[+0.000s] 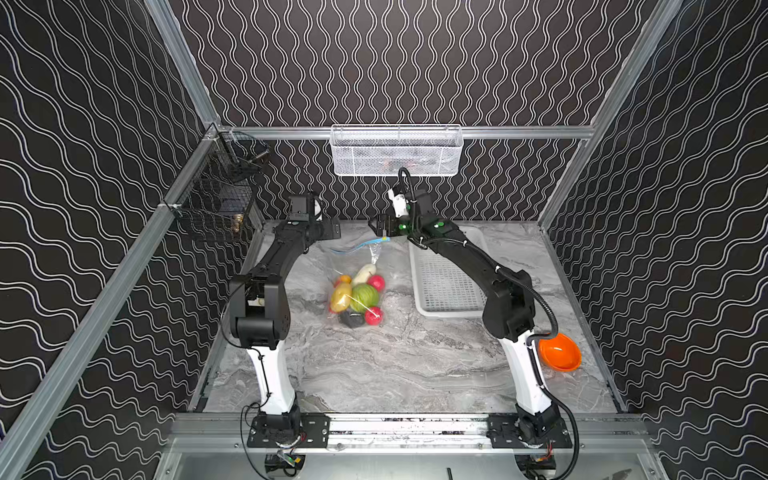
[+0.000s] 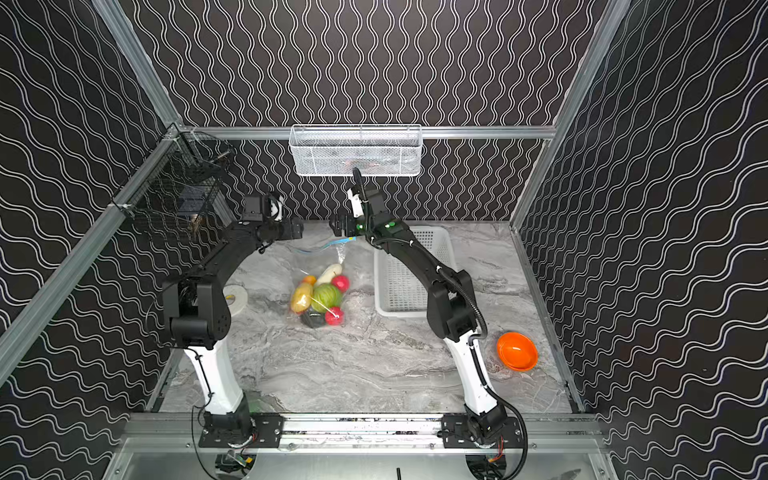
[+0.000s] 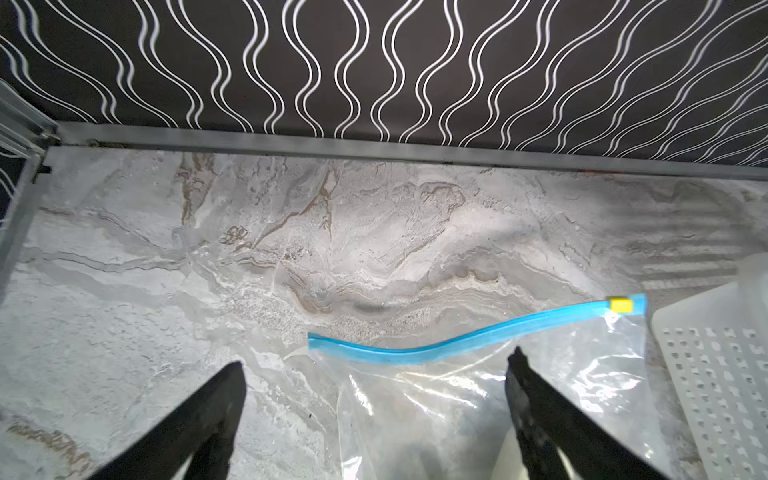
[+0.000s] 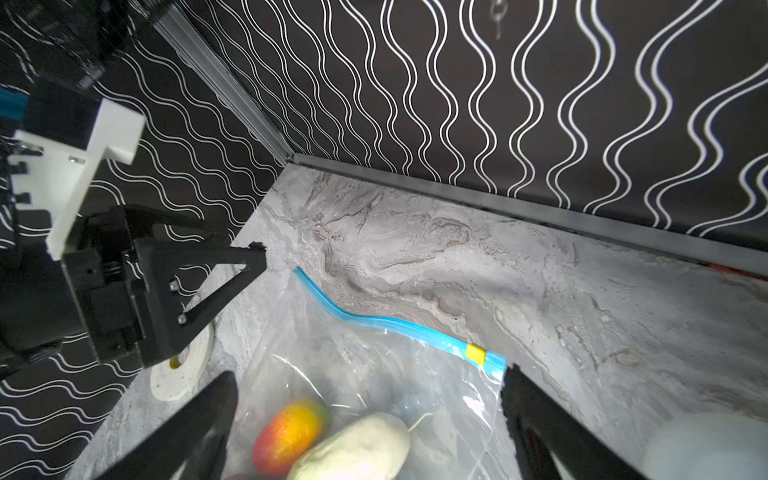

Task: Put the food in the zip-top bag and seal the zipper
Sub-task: 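Set the bag down on the table and open both grippers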

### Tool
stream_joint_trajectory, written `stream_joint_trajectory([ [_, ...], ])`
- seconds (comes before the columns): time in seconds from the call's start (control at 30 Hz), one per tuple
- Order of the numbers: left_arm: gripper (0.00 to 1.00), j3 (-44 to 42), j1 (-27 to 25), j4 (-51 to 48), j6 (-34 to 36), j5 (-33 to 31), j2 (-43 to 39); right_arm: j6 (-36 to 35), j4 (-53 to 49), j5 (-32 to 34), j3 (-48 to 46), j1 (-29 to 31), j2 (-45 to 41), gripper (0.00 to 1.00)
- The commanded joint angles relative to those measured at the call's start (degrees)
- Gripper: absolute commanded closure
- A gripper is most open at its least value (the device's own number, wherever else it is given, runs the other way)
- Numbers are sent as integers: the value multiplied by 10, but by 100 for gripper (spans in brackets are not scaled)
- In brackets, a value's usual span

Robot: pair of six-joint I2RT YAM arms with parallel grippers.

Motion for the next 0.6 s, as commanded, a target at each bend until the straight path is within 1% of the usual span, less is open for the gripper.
stream_joint_trajectory([
  [0.0,1,-8,4,10,8,-1,-20,9,10,8,-20,-1,-26,1],
  [0.1,1,-14,6,4,18,27,-38,12,21,18,-49,-1,-49,1],
  [0.2,1,-37,6,15,18,33,-59,15,26,61,-87,-3,-80,1],
  [0.4,1,-118,10,71,23,23,-111,18,102,95,-242,-22,-187,1],
  [0.5,1,-161,15,97,28,35,-137,8,116,118,-302,-31,-226,1],
  [0.57,1,-177,17,100,32,43,-146,2,123,138,-339,-36,-267,1],
])
